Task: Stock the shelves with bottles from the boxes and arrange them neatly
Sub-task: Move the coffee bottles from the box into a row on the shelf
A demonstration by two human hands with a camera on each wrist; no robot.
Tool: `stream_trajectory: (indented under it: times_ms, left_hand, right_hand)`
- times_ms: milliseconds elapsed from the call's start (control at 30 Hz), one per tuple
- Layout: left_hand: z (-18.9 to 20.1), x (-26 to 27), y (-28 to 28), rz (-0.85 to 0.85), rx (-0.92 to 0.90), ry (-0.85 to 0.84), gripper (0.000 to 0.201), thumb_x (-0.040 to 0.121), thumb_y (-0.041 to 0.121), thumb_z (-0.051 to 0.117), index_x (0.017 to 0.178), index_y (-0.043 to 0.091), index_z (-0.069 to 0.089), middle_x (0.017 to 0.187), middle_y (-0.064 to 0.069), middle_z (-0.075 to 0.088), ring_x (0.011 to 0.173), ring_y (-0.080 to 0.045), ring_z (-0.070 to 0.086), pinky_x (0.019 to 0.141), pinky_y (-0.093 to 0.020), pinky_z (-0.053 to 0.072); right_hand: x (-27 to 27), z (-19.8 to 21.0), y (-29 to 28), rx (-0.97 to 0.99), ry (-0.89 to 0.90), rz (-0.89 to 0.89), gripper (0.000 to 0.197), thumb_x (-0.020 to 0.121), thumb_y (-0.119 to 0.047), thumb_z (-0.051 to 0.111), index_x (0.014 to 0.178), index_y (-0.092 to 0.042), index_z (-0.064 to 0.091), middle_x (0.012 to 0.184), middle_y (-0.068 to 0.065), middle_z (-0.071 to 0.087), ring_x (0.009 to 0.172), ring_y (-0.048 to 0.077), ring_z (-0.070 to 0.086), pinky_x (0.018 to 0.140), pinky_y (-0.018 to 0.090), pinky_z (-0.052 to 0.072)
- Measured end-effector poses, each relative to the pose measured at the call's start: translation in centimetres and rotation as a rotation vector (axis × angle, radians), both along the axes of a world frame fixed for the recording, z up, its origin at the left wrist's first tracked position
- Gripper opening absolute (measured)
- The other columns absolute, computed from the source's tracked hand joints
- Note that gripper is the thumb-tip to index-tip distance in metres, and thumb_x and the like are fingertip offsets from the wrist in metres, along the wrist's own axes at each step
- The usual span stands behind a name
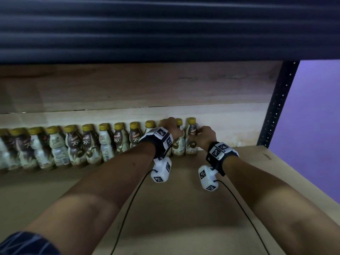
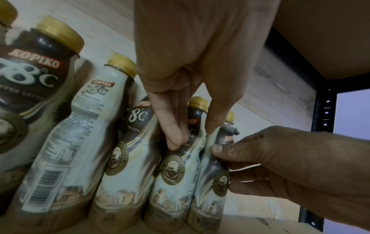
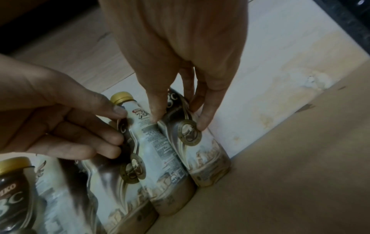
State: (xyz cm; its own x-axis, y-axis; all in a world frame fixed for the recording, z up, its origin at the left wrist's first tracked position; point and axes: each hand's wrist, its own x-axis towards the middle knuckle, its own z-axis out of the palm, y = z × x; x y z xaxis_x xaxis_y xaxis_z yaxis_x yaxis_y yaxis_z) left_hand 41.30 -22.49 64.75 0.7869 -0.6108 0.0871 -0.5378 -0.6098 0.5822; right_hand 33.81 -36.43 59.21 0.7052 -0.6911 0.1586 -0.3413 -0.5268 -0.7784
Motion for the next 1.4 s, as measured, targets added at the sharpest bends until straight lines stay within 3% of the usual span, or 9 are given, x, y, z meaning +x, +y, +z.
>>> stream_trajectory:
  times_ms: [133,267,467,667,833,967,1167,1300,1400]
  left_hand:
    - [0.5,-1.0,1.3,-0.01,-0.035,-0.028,0.015,0.084,0.018,0.066,0.082,0.006,0.057,0.089,-0.017,0.066,0.081,-0.036,0.068,0.074,-0.046,0.06]
    - [0.7,-1.6,3.6,-0.03,0.01,-0.07,0.042,0.085,0.027,0.066,0.116,0.0,0.058,0.107,-0.018,0.065,0.089,-0.035,0.067,0.078,-0.046,0.059]
    - [0.8,-1.8,9.0,-0.147,0.088,-0.124,0.022,0.085,0.02,0.069,0.092,-0.001,0.07,0.092,-0.017,0.067,0.09,-0.031,0.066,0.075,-0.035,0.054]
    - [-0.8,-1.0,17.5,-0.157,0.163,-0.141,0.035,0.086,0.027,0.069,0.109,0.0,0.069,0.115,-0.015,0.067,0.102,-0.029,0.063,0.087,-0.038,0.054]
    - [-2.5,-0.6,27.0,-0.179,0.22,-0.108,0.042,0.086,0.033,0.07,0.122,0.013,0.063,0.135,-0.007,0.055,0.119,-0.026,0.053,0.094,-0.029,0.046]
    - [-3.1,-1.4,34.8,-0.192,0.264,-0.116,0.043,0.088,0.029,0.068,0.126,0.011,0.061,0.133,-0.006,0.057,0.12,-0.025,0.054,0.096,-0.029,0.043]
    - [-3.9,-4.9,45.1,-0.225,0.292,-0.056,0.052,0.087,0.037,0.068,0.133,0.017,0.053,0.132,-0.006,0.052,0.114,-0.021,0.052,0.085,-0.025,0.038]
    - [-5.2,-8.3,50.2,-0.277,0.277,-0.098,0.045,0.085,0.037,0.07,0.125,0.019,0.06,0.126,-0.004,0.058,0.12,-0.023,0.05,0.092,-0.028,0.039]
    - [-6.6,-11.0,53.3,-0.323,0.243,0.025,0.025,0.082,0.031,0.071,0.104,0.017,0.069,0.09,-0.001,0.073,0.093,-0.021,0.067,0.083,-0.032,0.055]
  right_hand:
    - [-1.2,0.7,0.8,0.003,0.039,-0.002,0.037,0.078,-0.024,0.078,0.11,-0.012,0.063,0.112,0.01,0.067,0.102,0.028,0.064,0.077,0.029,0.049]
    - [-2.6,1.4,2.2,-0.048,0.086,-0.015,0.054,0.085,-0.027,0.073,0.131,-0.008,0.052,0.129,0.012,0.058,0.116,0.03,0.056,0.081,0.029,0.044]
    - [-4.3,2.3,7.3,-0.271,0.222,0.019,0.039,0.092,-0.023,0.061,0.124,-0.002,0.057,0.125,0.019,0.061,0.109,0.036,0.06,0.085,0.036,0.051]
    - [-4.9,2.7,15.8,-0.411,0.387,0.211,0.038,0.095,-0.028,0.059,0.125,-0.006,0.059,0.13,0.012,0.058,0.114,0.031,0.055,0.09,0.03,0.044]
    - [-5.3,2.6,24.6,-0.481,0.474,0.273,0.031,0.094,-0.03,0.058,0.116,-0.007,0.057,0.113,0.012,0.057,0.106,0.031,0.057,0.082,0.033,0.047]
    - [-5.8,2.2,31.7,-0.508,0.519,0.29,0.03,0.094,-0.026,0.06,0.113,-0.003,0.059,0.114,0.016,0.062,0.095,0.028,0.059,0.073,0.032,0.048]
    - [-8.2,1.1,41.3,-0.477,0.525,0.3,0.055,0.095,-0.03,0.061,0.145,-0.016,0.045,0.146,0.011,0.048,0.129,0.03,0.05,0.098,0.032,0.041]
    - [-10.8,-0.1,47.0,-0.488,0.52,0.335,0.05,0.092,-0.034,0.063,0.138,-0.016,0.053,0.139,0.01,0.055,0.123,0.028,0.055,0.097,0.035,0.045]
    - [-12.9,-1.2,50.3,-0.461,0.548,0.378,0.029,0.089,-0.035,0.066,0.114,-0.019,0.065,0.108,0.002,0.066,0.097,0.022,0.06,0.076,0.029,0.045]
